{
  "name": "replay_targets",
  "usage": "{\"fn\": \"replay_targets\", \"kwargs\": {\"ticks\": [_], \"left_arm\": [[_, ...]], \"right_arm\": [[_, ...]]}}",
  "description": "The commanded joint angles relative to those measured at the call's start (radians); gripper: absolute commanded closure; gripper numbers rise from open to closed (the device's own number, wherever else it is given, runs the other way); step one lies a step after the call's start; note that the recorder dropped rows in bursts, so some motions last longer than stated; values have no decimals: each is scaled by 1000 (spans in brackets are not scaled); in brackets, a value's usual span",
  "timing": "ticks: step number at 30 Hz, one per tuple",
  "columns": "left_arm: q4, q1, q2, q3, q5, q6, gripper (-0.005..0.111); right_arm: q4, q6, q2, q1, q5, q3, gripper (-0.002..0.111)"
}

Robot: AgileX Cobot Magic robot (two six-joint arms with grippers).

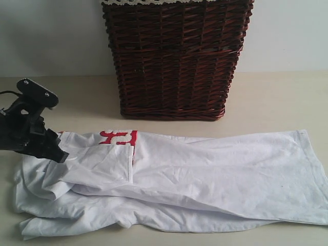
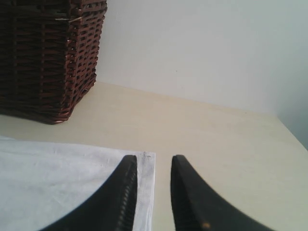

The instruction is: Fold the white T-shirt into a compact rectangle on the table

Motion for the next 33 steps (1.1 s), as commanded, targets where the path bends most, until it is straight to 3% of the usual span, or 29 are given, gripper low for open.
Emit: {"fn": "replay_targets", "kwargs": {"ticks": [1, 4, 8, 10, 12, 15, 19, 23, 26, 28, 33], "left_arm": [[8, 2, -113, -1, 60, -4, 65], [106, 2, -228, -1, 296, 53, 67], [310, 2, -325, 2, 824, 120, 80], [376, 2, -329, 20, 1002, 122, 87], [428, 2, -312, 54, 1081, 124, 95], [512, 2, -283, 125, 1045, 117, 104], [640, 2, -264, 220, 861, 89, 102], [677, 2, -264, 271, 637, 89, 82], [677, 2, -264, 270, 613, 89, 57], [666, 2, -264, 270, 618, 85, 47], [653, 2, -264, 270, 620, 88, 47]], "right_arm": [[-2, 2, 0, -5, -9, 2, 83], [-2, 2, 0, -5, -9, 2, 83], [-2, 2, 0, -5, -9, 2, 83], [-2, 2, 0, -5, -9, 2, 83], [-2, 2, 0, -5, -9, 2, 83], [-2, 2, 0, -5, -9, 2, 83], [-2, 2, 0, -5, -9, 2, 83], [-2, 2, 0, -5, -9, 2, 83], [-2, 2, 0, -5, -9, 2, 83], [-2, 2, 0, -5, -9, 2, 83], [-2, 2, 0, -5, -9, 2, 83]]}}
